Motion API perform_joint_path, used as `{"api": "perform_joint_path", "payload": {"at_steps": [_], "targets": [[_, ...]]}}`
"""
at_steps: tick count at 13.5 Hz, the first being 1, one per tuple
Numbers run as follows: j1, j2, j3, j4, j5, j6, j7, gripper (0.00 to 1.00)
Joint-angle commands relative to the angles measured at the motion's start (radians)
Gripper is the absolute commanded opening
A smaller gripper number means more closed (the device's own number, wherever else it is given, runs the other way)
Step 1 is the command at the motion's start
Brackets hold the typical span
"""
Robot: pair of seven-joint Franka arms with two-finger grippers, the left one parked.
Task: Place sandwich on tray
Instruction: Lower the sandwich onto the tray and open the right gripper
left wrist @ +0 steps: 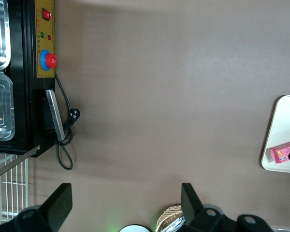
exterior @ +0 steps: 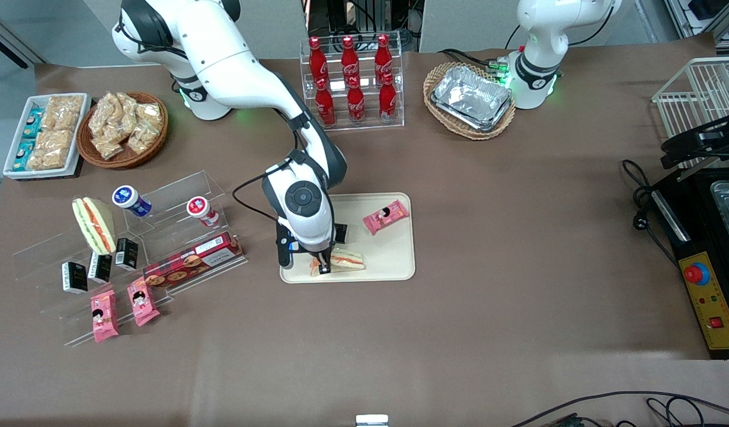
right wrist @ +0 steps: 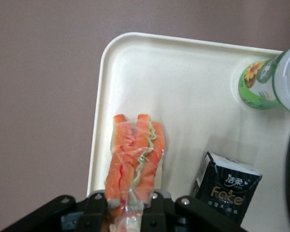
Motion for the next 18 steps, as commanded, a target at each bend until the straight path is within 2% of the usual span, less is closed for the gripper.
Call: {"api": "perform_joint_path", "payload": {"at_steps": [1, 2, 8, 13, 15, 18], "targets": [[-0.006, 0.009, -0.009, 0.003, 0.024, 0.013, 0.022, 0.79], [-0.013, 0.009, -0.010, 0.004, 0.021, 0.013, 0.035, 1.00], [-0.010, -0.034, -0.013, 0.012, 0.000, -0.047, 0.026, 1.00], [-0.018, -0.190, -0.039, 0.012, -0.010, -0.087, 0.013, 1.00], [-0.021, -0.257, -0.064, 0.012, -0.022, -0.137, -0.112, 1.00], [-0.020, -0.356, -0.155, 0.012, -0.021, -0.315, -0.516, 1.00]]}}
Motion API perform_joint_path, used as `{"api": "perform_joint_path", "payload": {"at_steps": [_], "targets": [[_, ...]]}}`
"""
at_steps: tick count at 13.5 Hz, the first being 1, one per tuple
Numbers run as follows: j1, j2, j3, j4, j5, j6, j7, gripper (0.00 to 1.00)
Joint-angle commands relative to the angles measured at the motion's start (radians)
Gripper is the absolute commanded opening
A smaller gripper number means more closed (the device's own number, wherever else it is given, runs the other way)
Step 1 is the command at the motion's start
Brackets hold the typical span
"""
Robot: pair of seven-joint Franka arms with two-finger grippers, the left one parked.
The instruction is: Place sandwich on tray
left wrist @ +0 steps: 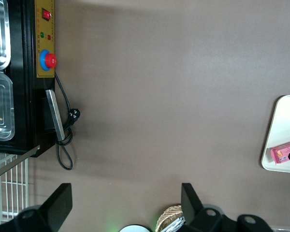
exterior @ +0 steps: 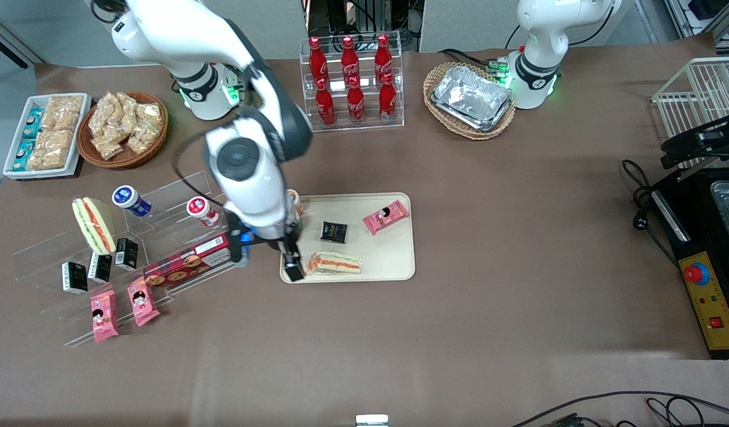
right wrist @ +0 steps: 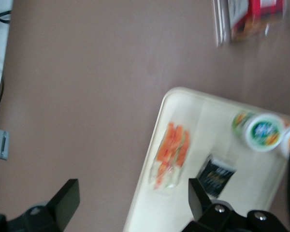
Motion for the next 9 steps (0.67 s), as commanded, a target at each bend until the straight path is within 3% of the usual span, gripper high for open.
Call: {"api": "perform_joint_path", "payload": {"at_steps": [1, 4, 5, 9], "targets": [[-0.002, -0.117, -0.100, -0.024, -0.007, -0.161, -0.404, 1.00], [-0.008, -0.169, -0.186, -0.024, -0.007, -0.245, -0.650, 1.00], [-0.054, -0.188, -0.185, -0.024, -0.008, -0.273, -0.731, 1.00], [-0.243, -0.231, -0.086, -0.025, -0.006, -0.362, -0.952, 1.00]]}}
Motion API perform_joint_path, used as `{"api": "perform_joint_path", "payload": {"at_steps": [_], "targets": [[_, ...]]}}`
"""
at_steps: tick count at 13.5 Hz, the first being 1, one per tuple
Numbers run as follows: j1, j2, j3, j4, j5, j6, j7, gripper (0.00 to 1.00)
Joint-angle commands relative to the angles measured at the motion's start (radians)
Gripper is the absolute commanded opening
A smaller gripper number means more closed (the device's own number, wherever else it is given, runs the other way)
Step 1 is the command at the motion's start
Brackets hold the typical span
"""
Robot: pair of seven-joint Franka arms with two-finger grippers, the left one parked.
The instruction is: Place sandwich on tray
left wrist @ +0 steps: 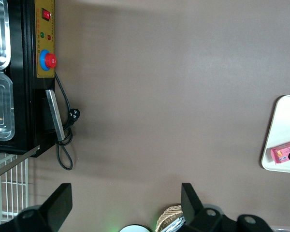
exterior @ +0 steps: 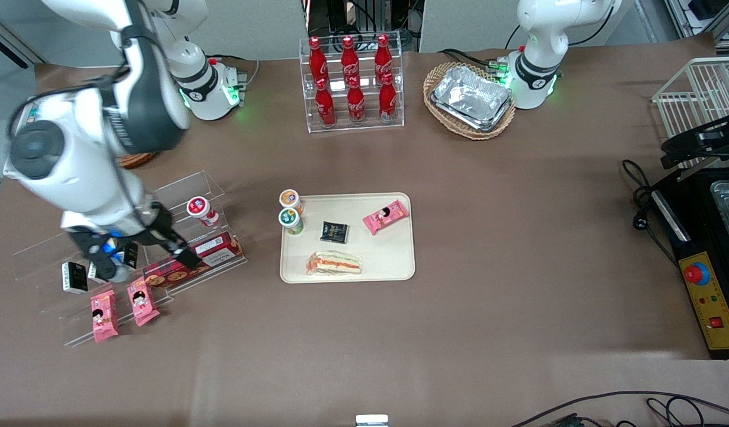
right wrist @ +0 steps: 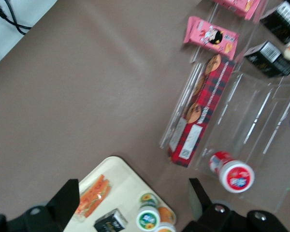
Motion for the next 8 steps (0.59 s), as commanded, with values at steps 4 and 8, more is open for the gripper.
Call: {"api": "perform_joint_path", "payload": {"at_steps": [4, 8], "targets": [[-0.281, -0.043, 0.174, -0.021, -0.039, -0.086, -0.403, 1.00], [-0.439, -0.106, 0.203, -0.025, -0.064, -0.107, -0.726, 1.00]]}}
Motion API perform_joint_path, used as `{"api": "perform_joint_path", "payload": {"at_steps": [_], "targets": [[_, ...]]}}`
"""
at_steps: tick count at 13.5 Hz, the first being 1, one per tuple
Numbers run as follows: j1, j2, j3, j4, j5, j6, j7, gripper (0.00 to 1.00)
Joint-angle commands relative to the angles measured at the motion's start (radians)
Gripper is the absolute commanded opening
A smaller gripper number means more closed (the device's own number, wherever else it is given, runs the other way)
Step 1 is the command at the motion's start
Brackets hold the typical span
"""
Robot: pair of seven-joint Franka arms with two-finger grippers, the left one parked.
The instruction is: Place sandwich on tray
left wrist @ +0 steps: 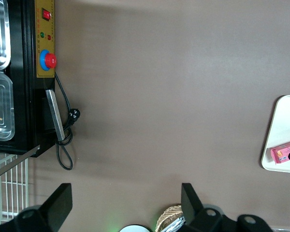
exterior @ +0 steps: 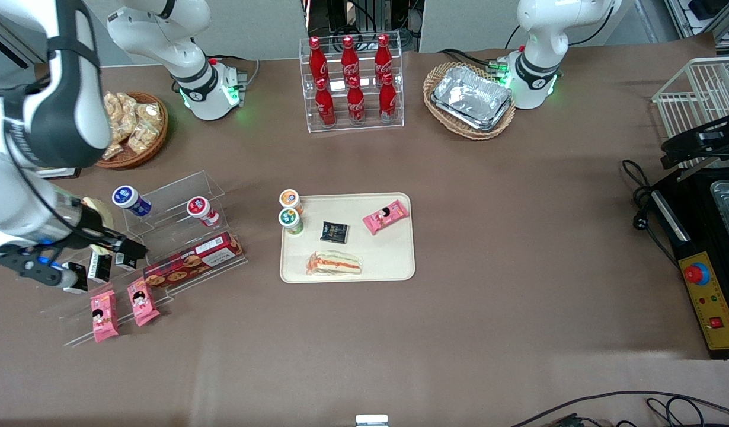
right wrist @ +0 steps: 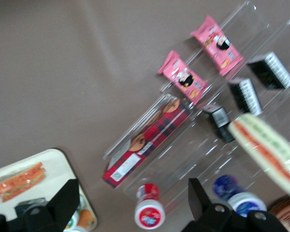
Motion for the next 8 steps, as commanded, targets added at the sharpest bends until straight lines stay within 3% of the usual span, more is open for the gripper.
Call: {"api": "perform_joint_path", "payload": {"at_steps": [1, 3, 5, 8], "targets": [[-0.158, -0.087, 0.056, -0.020, -0.016, -0.030, -0.286, 1.00], [-0.212, -0.122, 0.066, -0.028, -0.032, -0.050, -0.389, 1.00], [-0.235, -0.153, 0.079, -0.027, -0.087, -0.059, -0.487, 1.00], [-0.331, -0.161, 0.207, -0.014, -0.096, -0.109, -0.520, 1.00]]}}
